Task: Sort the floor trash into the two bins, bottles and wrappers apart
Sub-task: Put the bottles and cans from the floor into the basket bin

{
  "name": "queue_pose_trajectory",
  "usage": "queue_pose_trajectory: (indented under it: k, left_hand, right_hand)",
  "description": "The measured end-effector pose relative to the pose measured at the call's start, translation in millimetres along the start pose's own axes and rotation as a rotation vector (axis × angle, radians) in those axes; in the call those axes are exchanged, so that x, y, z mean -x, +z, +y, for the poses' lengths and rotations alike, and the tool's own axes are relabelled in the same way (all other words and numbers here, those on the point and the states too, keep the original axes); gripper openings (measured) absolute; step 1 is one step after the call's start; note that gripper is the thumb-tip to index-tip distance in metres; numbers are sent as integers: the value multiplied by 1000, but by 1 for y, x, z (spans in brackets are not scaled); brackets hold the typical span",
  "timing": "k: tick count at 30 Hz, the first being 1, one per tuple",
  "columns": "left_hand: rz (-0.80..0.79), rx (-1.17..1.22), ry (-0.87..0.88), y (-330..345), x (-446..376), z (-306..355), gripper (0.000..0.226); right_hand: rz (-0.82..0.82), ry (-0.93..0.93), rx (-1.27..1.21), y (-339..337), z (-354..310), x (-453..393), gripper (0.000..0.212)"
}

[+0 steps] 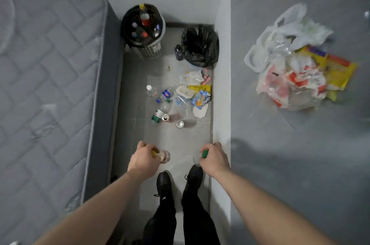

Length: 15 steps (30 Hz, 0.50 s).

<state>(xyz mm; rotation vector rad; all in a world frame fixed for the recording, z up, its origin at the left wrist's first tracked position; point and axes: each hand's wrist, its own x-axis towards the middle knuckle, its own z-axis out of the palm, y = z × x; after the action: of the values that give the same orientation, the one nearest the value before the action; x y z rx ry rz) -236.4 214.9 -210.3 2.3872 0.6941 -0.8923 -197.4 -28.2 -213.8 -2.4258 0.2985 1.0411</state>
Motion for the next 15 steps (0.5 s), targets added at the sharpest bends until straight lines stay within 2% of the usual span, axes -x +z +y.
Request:
queue_pose_trajectory:
  k: [7, 10, 13, 15]
  left_hand:
    - [61, 123, 84, -87, 92, 20, 18]
    - [91, 172, 134, -110, 107, 22, 17]
    - [96, 187, 177, -130, 109, 26, 6]
    - [97, 188, 204, -142, 103, 27, 8]
  right_hand:
    - [63, -42, -38, -70, -58, 97, 24]
    - [87, -51, -47, -82, -74, 118, 22]
    - [108, -58, -50, -90, -92, 128, 20]
    - [123, -52, -62, -93, -106, 130, 19]
